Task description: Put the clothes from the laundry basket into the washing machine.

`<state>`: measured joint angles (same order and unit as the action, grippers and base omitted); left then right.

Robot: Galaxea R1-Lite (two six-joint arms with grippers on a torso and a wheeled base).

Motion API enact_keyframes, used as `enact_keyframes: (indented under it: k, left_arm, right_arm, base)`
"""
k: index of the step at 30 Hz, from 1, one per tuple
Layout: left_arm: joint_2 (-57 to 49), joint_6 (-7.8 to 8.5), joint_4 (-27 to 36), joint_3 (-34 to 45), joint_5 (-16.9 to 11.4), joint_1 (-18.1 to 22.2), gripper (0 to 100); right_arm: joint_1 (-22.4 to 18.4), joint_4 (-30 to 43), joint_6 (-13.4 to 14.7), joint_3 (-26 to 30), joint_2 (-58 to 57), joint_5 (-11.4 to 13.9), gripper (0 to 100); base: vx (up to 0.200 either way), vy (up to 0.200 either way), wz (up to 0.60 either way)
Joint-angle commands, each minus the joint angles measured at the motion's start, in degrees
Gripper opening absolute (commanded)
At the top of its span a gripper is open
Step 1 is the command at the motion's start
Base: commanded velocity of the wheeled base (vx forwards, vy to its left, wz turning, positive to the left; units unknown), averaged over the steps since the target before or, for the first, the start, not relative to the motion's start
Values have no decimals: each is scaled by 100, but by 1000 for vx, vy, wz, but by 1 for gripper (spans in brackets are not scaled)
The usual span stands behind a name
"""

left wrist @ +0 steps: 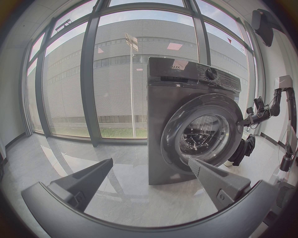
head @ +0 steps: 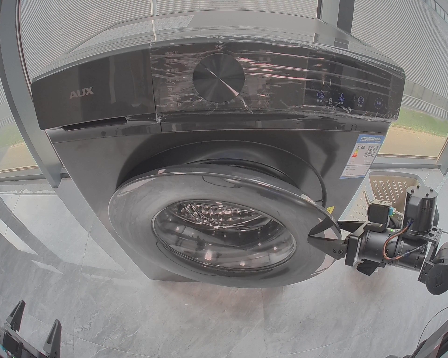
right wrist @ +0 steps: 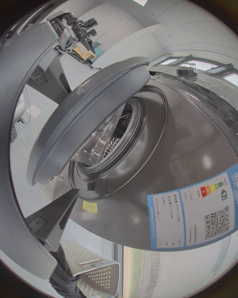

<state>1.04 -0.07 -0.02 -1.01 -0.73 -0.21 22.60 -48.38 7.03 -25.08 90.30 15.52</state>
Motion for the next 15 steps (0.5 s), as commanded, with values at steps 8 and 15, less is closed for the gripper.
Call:
enact_keyframes:
  k: [8, 15]
  left_arm:
    - [-104, -1, -6, 84, 3, 3, 100]
    - [-104, -1, -6, 84, 3, -6, 100]
  right_arm:
    - [192, -4, 0, 55, 102, -5, 100]
    - [297, 48, -9, 319, -188, -5, 100]
  base:
    - [-150, 0, 0]
    - [0, 0, 0]
